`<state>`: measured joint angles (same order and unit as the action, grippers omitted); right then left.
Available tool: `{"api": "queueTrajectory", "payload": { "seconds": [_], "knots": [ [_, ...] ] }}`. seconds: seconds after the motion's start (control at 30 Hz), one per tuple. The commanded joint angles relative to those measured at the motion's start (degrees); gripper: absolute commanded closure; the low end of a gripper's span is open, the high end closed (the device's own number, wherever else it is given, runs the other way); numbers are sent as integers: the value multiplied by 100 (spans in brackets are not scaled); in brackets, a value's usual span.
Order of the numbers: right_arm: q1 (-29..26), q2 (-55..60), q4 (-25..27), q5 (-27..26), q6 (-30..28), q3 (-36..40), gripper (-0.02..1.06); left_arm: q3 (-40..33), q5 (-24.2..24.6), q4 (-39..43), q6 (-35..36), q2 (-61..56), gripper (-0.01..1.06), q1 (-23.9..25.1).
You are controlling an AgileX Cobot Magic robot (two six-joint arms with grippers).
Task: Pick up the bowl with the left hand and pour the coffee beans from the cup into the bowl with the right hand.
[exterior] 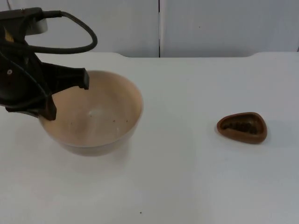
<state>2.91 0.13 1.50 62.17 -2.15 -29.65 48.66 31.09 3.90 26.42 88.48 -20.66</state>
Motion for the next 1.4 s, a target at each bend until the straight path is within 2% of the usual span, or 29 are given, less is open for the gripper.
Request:
{"api": "queueTrajectory", "payload": {
  "seconds": [0.0,0.4,0.6,0.97,1.07,1.37],
  "knots": [
    [-34,-13,31,-56,-5,4,0,32,-108,33,58,-52,105,0],
    [-34,-13,63,-65,-5,4,0,32,-22,22,68,11,105,0],
    [-34,549,362,-228,-265,-122,0,32,-29,11,106,211,105,0],
    [-34,1985,411,-866,-324,-508,0,68,-91,0,106,250,105,0],
    [-34,2691,467,-1112,-324,-832,0,68,-91,0,106,250,105,0],
    [-34,4060,467,-1101,-363,-1734,0,68,-91,-56,106,250,105,0]
  ]
}}
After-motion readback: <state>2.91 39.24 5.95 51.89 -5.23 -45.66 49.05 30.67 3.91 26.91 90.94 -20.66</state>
